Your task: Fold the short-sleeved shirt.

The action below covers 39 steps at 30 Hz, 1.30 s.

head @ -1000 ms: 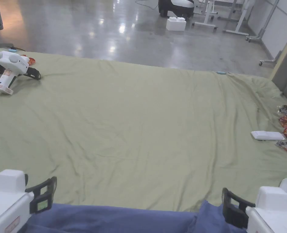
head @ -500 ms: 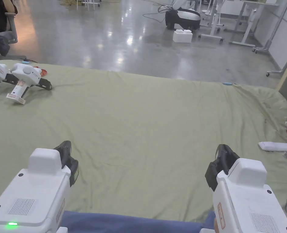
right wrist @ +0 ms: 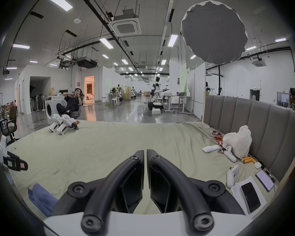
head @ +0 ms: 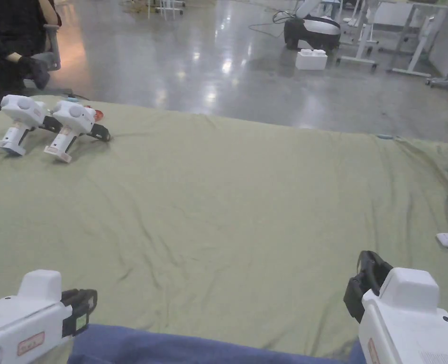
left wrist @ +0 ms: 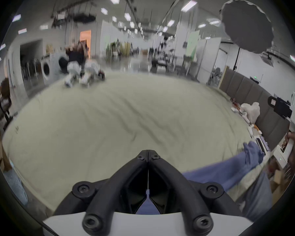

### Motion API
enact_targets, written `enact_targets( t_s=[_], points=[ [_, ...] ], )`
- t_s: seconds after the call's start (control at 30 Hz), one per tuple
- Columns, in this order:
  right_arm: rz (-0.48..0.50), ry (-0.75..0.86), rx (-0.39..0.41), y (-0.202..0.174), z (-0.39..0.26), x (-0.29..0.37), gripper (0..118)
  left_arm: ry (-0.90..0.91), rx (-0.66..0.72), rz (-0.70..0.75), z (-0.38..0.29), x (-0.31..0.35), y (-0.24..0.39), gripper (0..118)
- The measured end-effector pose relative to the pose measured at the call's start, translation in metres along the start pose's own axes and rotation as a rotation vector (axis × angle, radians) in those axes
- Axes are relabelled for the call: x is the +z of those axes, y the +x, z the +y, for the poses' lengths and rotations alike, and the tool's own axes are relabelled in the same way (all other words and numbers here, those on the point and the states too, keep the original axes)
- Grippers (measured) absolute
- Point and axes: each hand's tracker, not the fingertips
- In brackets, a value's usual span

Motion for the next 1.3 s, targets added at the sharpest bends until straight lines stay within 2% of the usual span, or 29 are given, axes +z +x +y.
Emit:
enact_targets(
  t_s=[0.1, 0.23, 0.33, 0.43, 0.53, 0.63, 0.73, 0.8, 0.87, 0.93, 1.1, 1.3],
  points=[
    [0.007, -0.038, 0.005, 0.002, -0.007, -0.001, 3, -0.097, 0.119, -0.051, -0.015, -0.012, -0.035, 4],
    [0.014, -0.075, 0.027, 0.003, -0.015, -0.001, 3, -0.151, 0.274, -0.158, -0.029, -0.023, -0.077, 48],
    [0.027, -0.089, 0.041, 0.005, -0.017, 0.001, 3, -0.156, 0.323, -0.148, -0.037, -0.031, -0.099, 59],
    [0.025, -0.097, 0.065, 0.006, -0.018, 0.003, 3, -0.224, 0.427, -0.238, -0.045, -0.039, -0.105, 82],
    [0.020, -0.104, 0.074, 0.007, -0.019, 0.003, 3, -0.234, 0.486, -0.344, -0.052, -0.043, -0.102, 85],
    [0.015, -0.109, 0.077, 0.008, -0.020, 0.003, 3, -0.217, 0.509, -0.406, -0.056, -0.053, -0.112, 85],
    [0.019, -0.119, 0.080, 0.007, -0.021, 0.002, 3, -0.243, 0.585, -0.526, -0.063, -0.064, -0.109, 84],
    [0.023, -0.122, 0.083, 0.004, -0.021, 0.001, 3, -0.252, 0.586, -0.554, -0.062, -0.073, -0.120, 81],
    [0.027, -0.126, 0.088, 0.001, -0.022, -0.001, 3, -0.266, 0.570, -0.531, -0.065, -0.077, -0.115, 60],
    [0.033, -0.129, 0.093, -0.001, -0.023, -0.002, 3, -0.290, 0.544, -0.489, -0.068, -0.069, -0.092, 23],
    [0.056, -0.138, 0.109, -0.008, -0.023, -0.005, 3, -0.265, 0.544, -0.454, -0.069, -0.068, -0.098, 12],
    [0.071, -0.131, 0.126, -0.008, -0.020, -0.008, 3, -0.188, 0.457, -0.406, -0.055, -0.048, -0.092, 8]
  ],
)
